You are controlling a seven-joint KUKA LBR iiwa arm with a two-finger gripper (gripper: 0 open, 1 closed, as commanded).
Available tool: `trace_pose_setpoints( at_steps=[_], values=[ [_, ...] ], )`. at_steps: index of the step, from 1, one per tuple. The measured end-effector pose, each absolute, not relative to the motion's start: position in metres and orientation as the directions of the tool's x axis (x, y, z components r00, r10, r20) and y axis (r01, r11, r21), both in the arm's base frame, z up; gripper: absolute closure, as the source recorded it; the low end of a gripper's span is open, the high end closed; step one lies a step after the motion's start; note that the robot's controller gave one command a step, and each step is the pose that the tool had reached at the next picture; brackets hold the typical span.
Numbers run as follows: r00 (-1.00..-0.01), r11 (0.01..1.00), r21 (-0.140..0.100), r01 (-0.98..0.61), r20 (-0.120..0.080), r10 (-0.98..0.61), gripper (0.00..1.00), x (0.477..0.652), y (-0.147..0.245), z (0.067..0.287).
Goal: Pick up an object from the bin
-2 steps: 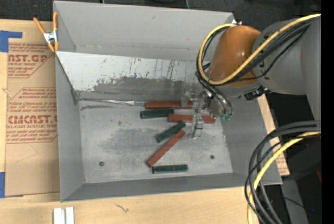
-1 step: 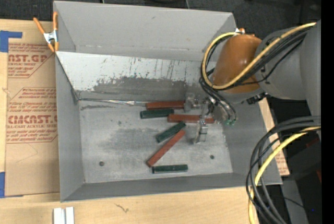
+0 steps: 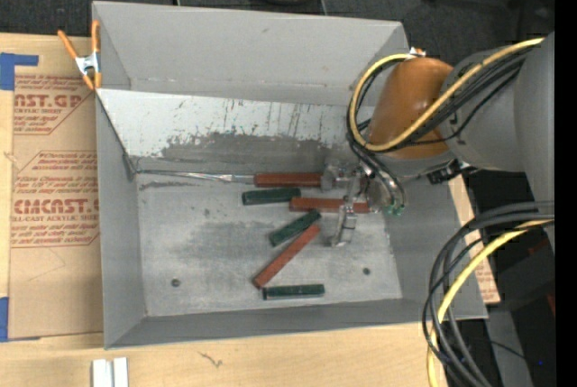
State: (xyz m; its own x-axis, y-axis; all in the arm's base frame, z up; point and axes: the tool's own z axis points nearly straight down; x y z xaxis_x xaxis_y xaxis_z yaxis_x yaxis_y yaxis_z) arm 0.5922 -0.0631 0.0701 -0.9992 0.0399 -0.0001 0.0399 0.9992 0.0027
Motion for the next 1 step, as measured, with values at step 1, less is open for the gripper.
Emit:
trace_pose_setpoints(
  at_steps=[1],
  values=[
    [-0.999,0.999,-0.002,-0.054,-0.004,-0.054,0.0,0.5909,-0.0609,0.0708]
  ],
)
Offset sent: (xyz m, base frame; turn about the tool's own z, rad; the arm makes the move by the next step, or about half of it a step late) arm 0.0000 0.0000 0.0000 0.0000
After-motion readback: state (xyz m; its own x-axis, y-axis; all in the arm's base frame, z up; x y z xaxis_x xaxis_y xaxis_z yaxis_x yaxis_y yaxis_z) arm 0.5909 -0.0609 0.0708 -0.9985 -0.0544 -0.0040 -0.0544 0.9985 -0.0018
